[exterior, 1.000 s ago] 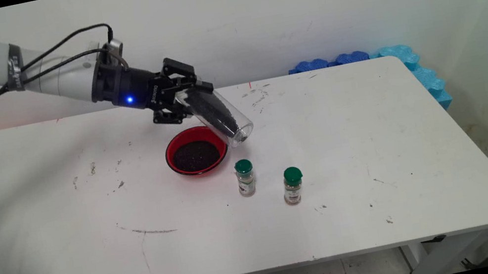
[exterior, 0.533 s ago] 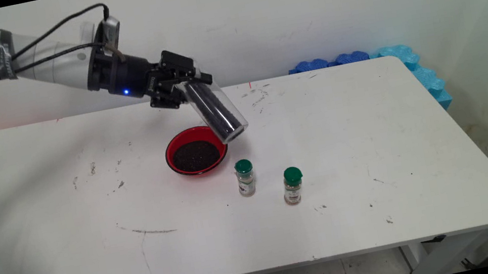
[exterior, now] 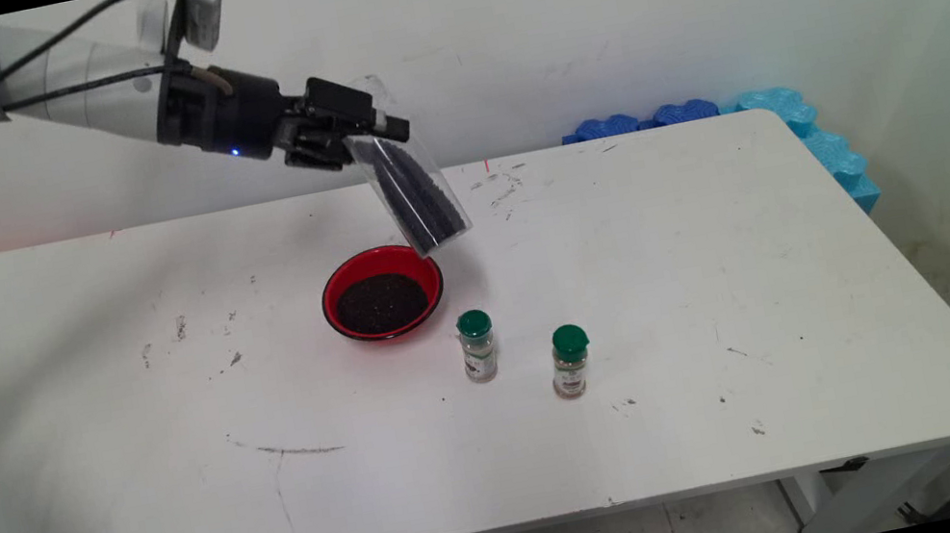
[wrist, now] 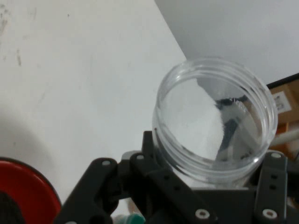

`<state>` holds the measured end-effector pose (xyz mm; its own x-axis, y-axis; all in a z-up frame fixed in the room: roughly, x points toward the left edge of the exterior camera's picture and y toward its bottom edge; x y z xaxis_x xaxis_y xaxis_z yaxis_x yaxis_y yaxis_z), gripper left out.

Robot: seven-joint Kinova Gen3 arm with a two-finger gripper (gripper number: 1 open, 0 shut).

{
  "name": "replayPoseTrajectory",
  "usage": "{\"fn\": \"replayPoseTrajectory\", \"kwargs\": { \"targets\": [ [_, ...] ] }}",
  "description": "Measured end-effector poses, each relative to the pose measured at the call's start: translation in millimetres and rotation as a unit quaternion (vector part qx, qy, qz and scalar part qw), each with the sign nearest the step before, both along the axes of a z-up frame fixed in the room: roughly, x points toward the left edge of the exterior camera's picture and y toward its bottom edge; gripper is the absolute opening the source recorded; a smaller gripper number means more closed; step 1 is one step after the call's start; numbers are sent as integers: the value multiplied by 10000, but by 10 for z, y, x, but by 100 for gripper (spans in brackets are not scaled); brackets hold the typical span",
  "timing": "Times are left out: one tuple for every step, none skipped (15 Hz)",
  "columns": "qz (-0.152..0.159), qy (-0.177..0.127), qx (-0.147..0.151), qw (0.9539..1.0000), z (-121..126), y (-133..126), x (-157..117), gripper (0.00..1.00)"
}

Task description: Pour the black seasoning powder in the red bowl

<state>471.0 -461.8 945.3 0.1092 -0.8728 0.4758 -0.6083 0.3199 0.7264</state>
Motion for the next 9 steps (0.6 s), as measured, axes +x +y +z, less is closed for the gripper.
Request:
{"fn": "replayPoseTrajectory", "kwargs": {
  "targets": [
    [-107, -105, -189, 9997, 43, 12, -5, 0],
    [-253, -236, -420, 9985, 92, 30, -10, 0],
    [-406, -366, -654, 9964, 142, 52, -17, 0],
    [-508, -467, -832, 9941, 187, 73, -20, 0],
    [-619, -575, -1019, 9912, 239, 98, -24, 0],
    [-684, -637, -1116, 9894, 268, 112, -29, 0],
    [-763, -721, -1238, 9867, 307, 134, -32, 0],
    [-843, -813, -1365, 9837, 351, 161, -35, 0],
    [-911, -881, -1466, 9810, 391, 184, -42, 0]
  ]
}}
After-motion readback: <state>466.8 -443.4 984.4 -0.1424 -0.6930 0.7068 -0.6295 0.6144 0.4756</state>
